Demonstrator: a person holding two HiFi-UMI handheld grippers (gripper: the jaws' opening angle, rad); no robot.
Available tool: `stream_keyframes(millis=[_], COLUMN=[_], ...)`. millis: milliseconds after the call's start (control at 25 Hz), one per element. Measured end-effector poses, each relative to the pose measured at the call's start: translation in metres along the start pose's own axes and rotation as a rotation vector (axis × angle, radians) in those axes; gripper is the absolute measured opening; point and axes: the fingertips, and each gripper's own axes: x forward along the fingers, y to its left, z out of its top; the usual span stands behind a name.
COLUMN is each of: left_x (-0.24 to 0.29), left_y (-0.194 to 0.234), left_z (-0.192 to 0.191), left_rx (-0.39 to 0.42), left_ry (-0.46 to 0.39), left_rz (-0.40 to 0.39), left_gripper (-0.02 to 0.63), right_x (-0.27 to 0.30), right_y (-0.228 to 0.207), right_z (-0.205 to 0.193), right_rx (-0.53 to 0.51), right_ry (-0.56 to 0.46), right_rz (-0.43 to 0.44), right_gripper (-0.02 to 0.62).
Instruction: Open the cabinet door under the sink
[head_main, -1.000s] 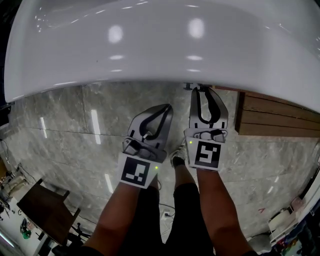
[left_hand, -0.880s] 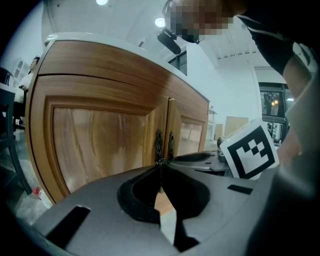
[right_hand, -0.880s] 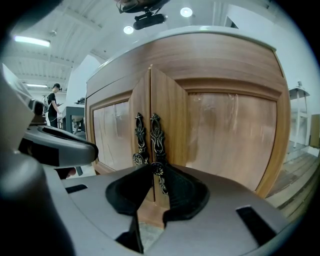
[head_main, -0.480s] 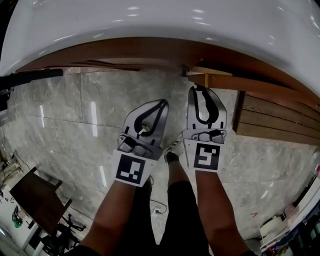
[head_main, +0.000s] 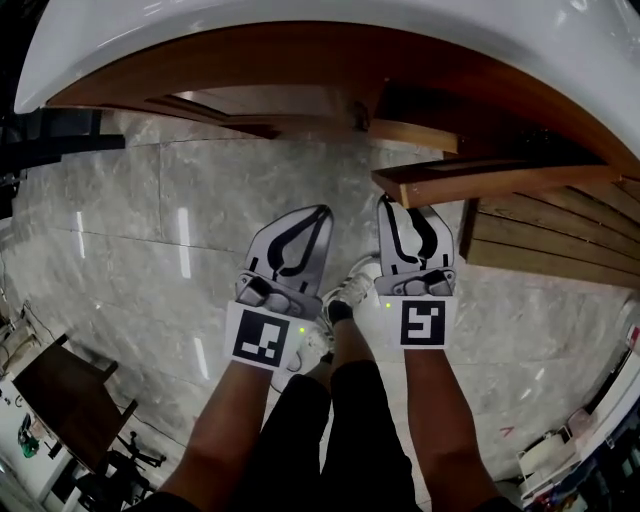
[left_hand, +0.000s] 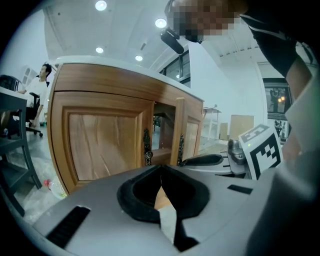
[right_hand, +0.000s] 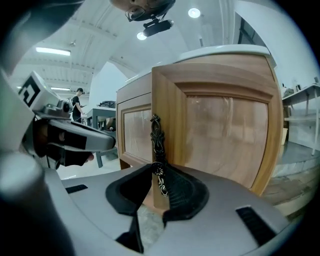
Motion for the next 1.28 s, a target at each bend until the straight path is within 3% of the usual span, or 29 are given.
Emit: stream_keyframes(millis=[480, 720, 960, 1280], left_x=[-0.076, -0.108, -0.105, -0.082], left_y=[-0.028, -0.057, -0.072, -0.103], left_z=[0.005, -0.017, -0.031, -0.034], left_rx=[0.081, 0.127, 0.001, 0.000], left_ry=[-0.038, -0.002, -0.011, 0.004], left_rz=[-0.034, -0.061, 0.021, 0.043], left_gripper=[0.023, 0.023, 0.023, 0.023], right_x=[-0.051, -0.077, -0.101, -0.132], right_y=[0.002, 0.001, -0.001, -0.012], right_z=[-0.020, -0.029, -0.031, -0.031], right_rx=[-0.091, -0.122, -0.136, -0.112], right_ry=[-0.015, 0.017, -0.007, -0.041], right_rz=[0.101, 0.127, 0.195, 0.280], right_gripper=[0.094, 0.094, 0.094, 0.095])
